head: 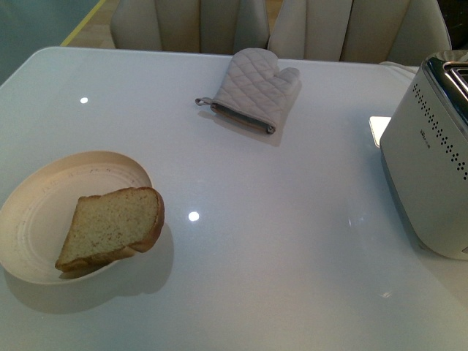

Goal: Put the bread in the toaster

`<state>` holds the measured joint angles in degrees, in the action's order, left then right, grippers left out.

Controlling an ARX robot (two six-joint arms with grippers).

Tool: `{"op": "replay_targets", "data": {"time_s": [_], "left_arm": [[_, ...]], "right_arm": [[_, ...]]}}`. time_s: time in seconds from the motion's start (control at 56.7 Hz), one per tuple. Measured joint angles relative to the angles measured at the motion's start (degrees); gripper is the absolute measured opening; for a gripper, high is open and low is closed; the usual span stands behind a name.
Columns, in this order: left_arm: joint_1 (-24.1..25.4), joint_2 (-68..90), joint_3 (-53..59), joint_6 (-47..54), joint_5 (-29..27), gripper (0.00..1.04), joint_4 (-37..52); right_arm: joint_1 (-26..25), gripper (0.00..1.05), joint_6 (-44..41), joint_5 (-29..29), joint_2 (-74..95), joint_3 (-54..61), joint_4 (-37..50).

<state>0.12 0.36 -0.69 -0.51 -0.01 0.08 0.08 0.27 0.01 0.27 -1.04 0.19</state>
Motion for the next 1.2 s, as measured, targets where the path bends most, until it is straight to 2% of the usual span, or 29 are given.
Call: {"op": "replay_targets", "data": {"time_s": [0.6,0.671,0.706,0.794,0.935,1.006,1.147,1.2], "left_arm": [[0.0,0.0,0.0,0.0,0.0,0.97,0.0],[0.9,4.3,-3.5,-6.7,6.1,0.97,-9.3],[0.9,7.0,-5.0,-11.0,7.5,0.97,-12.7],[1.0,11.7,-6.2,-17.9,8.5,0.97,-13.8],[2.5,19.6,-7.5,-22.0,9.8,0.97,-6.1],[3.7,26.2,-7.8,-22.3,10.8,0.97,0.4],[6.2,45.6,-9.6,-21.2,12.5,0.97,17.8],[7.3,57.4,-11.6,-19.7,11.8,0.97,27.0]], "right_arm": [[0.0,0.96,0.0,0.0,0.0,0.0,0.0],[0.0,0.96,0.0,0.0,0.0,0.0,0.0],[0.0,0.96,0.0,-0.1,0.0,0.0,0.0],[0.0,0.96,0.0,0.0,0.0,0.0,0.0],[0.0,0.96,0.0,0.0,0.0,0.0,0.0],[0.0,0.96,0.0,0.0,0.0,0.0,0.0],[0.0,0.96,0.0,0.0,0.0,0.0,0.0],[0.0,0.96,0.0,0.0,0.0,0.0,0.0]]}}
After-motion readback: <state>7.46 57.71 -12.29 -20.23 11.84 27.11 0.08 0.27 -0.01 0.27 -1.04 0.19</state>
